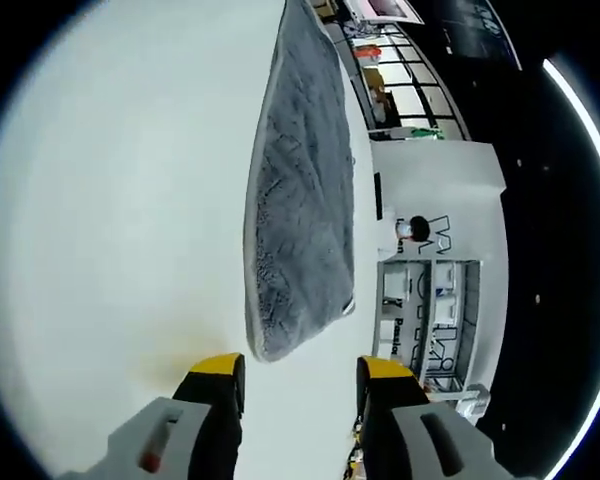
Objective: Fold the towel on the table until its edges align and the towel forms a compact rectangular stack.
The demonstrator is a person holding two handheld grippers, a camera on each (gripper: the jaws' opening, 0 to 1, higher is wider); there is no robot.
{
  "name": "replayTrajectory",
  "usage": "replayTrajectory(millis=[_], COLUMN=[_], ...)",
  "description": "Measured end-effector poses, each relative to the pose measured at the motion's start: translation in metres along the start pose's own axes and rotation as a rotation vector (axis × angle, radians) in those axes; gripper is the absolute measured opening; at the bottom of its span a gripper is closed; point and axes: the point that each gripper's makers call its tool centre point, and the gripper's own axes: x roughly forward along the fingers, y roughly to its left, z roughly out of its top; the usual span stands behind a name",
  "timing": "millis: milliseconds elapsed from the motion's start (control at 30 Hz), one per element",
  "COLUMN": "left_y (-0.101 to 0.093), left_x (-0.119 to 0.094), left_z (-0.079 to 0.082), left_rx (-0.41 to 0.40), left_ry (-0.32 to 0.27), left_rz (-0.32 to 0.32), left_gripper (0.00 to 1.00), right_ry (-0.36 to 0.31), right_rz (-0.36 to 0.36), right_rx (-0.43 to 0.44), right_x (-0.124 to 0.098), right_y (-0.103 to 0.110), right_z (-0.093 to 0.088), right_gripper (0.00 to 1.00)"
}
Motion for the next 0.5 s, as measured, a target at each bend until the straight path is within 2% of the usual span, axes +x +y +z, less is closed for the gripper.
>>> replayTrajectory(millis=[133, 300, 500], left_y=[-0.001, -0.002, -0.001], left_x=[0.004, 0.007, 0.007], left_z=[0.011, 0.013, 0.013], left_rx=[0.011, 0.044, 0.046], left_ry=[-0.011, 0.003, 0.0], left_rz=[-0.001, 0.004, 0.002], left_gripper=[0.32, 0.31, 0.29], right_ry=[0.004, 0.013, 0.007], right_rz=[0.006, 0.017, 0.025], right_rx=[-0.014, -0.031, -0.038], right_x=[0.003, 0.004, 0.008], right_y=[0.0, 0.002, 0.005], right_z=[0.0, -0.002, 0.0], right_gripper=[0.42, 0.41, 0.4])
